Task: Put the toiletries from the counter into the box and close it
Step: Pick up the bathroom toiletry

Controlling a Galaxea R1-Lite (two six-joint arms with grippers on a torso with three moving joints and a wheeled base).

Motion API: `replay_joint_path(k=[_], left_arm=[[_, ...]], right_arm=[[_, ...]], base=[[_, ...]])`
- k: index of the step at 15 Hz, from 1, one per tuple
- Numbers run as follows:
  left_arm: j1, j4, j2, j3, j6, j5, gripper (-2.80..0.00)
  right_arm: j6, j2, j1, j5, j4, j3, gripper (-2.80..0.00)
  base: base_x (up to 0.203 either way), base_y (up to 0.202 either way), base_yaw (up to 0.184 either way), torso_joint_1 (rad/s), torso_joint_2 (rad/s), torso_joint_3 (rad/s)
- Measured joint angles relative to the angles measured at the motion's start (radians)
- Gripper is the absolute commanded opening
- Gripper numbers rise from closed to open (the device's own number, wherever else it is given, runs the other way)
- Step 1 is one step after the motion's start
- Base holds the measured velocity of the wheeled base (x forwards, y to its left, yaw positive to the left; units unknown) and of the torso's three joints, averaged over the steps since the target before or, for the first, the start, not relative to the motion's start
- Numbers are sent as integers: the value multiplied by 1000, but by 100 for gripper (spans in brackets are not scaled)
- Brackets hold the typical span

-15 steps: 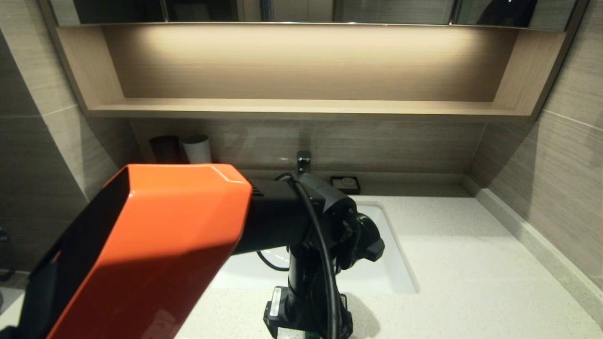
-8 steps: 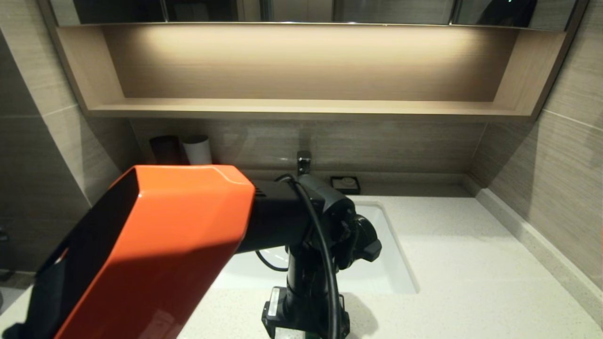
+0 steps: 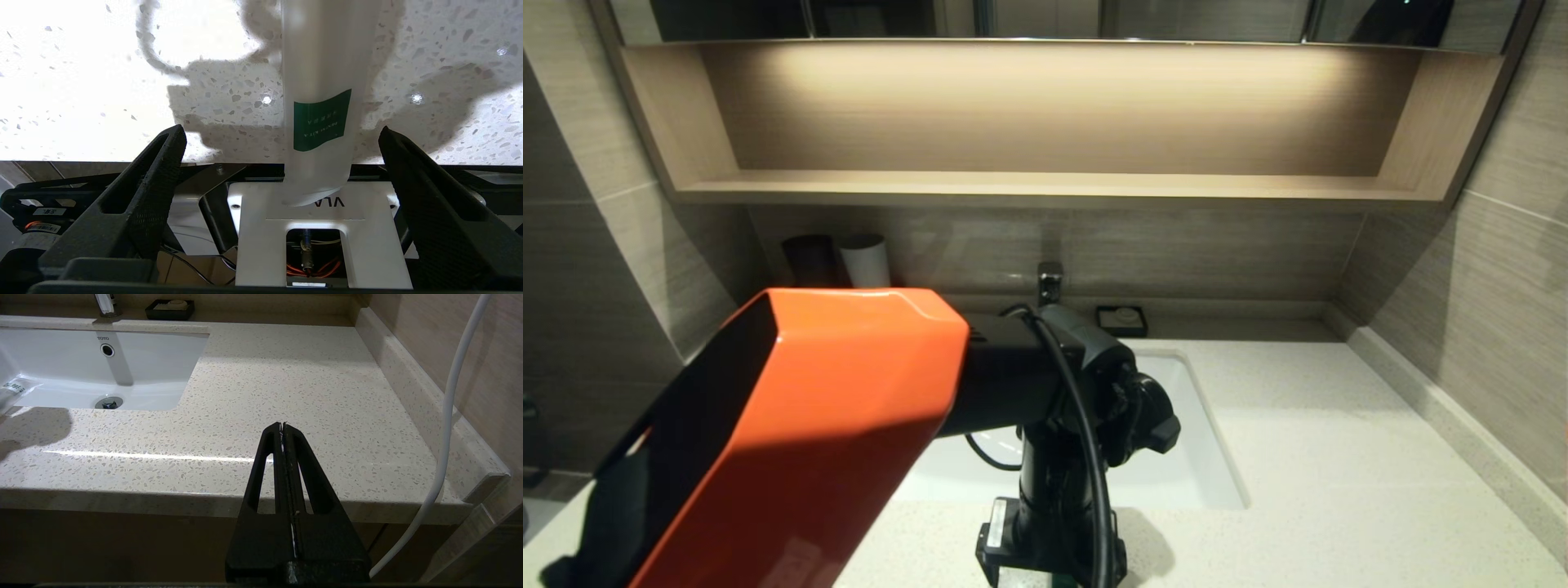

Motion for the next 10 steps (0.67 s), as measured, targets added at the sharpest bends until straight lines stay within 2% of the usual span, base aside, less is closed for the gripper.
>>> replay_joint_path(k=[10], left_arm=[[5,-13,4,-1,-4,-19,0]], right_arm=[[0,0,0,0,0,0,-280]], base=[[0,0,0,0,0,0]])
